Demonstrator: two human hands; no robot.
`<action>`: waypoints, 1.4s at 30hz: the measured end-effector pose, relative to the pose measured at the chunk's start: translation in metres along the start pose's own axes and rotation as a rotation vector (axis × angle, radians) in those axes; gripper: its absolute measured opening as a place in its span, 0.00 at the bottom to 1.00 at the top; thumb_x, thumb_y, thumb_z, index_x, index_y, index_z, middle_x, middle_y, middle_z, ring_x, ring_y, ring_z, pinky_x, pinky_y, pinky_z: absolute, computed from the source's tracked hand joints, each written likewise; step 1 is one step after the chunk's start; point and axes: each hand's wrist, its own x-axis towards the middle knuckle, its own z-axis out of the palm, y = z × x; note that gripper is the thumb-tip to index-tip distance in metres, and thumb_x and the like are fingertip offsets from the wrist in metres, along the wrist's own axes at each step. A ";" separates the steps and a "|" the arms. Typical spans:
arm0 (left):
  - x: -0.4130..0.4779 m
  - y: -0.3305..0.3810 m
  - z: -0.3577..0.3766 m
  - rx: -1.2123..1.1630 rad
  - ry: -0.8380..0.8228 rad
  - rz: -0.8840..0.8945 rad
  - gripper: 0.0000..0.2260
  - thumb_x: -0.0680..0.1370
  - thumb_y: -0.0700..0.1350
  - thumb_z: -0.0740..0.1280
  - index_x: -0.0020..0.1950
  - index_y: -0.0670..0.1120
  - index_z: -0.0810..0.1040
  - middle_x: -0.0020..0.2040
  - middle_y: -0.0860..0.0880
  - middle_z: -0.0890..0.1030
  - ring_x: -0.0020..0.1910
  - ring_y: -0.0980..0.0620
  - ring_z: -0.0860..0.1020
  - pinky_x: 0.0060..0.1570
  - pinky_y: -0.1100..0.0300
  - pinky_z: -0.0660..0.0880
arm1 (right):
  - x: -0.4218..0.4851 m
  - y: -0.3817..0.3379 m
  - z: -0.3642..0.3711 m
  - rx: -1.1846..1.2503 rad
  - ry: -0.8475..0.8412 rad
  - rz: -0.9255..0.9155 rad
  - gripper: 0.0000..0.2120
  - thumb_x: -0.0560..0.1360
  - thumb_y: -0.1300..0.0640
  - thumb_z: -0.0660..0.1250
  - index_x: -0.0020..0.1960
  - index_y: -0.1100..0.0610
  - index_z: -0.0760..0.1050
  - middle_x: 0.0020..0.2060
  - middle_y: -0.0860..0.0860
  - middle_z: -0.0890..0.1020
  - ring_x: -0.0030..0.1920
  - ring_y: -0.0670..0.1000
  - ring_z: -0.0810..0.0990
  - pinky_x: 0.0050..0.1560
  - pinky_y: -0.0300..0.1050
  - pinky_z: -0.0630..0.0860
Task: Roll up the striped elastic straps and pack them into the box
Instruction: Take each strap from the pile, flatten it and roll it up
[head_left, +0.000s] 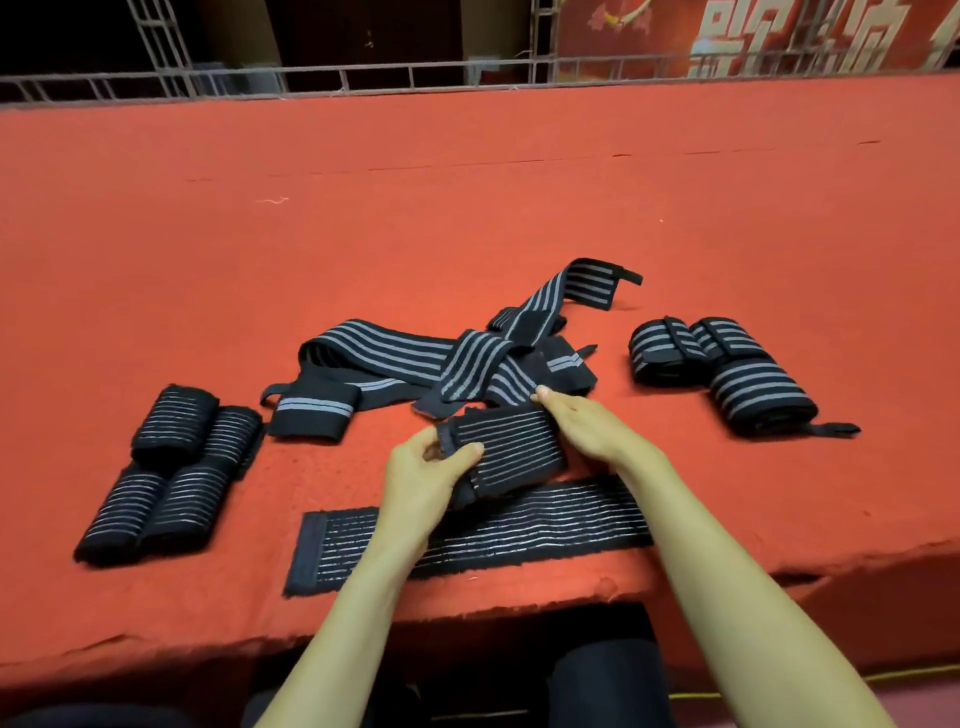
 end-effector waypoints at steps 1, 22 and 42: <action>-0.004 0.004 -0.008 -0.022 0.024 0.021 0.08 0.72 0.37 0.72 0.50 0.44 0.82 0.45 0.49 0.85 0.46 0.53 0.83 0.46 0.59 0.79 | 0.002 0.001 0.000 -0.006 0.005 0.012 0.24 0.83 0.43 0.46 0.72 0.52 0.68 0.71 0.49 0.69 0.72 0.51 0.65 0.70 0.42 0.58; -0.025 0.033 -0.020 0.150 -0.055 0.242 0.09 0.74 0.41 0.71 0.46 0.56 0.81 0.41 0.58 0.84 0.43 0.61 0.81 0.46 0.60 0.77 | -0.075 -0.081 0.032 0.529 0.039 -0.184 0.07 0.78 0.52 0.66 0.48 0.55 0.79 0.39 0.46 0.81 0.42 0.44 0.79 0.48 0.46 0.79; -0.011 0.003 -0.137 0.189 0.476 0.169 0.07 0.78 0.49 0.66 0.53 0.49 0.80 0.41 0.52 0.84 0.46 0.51 0.82 0.58 0.49 0.75 | -0.069 0.011 -0.033 0.240 0.836 -0.120 0.05 0.74 0.60 0.69 0.46 0.50 0.79 0.31 0.46 0.74 0.33 0.43 0.72 0.39 0.36 0.67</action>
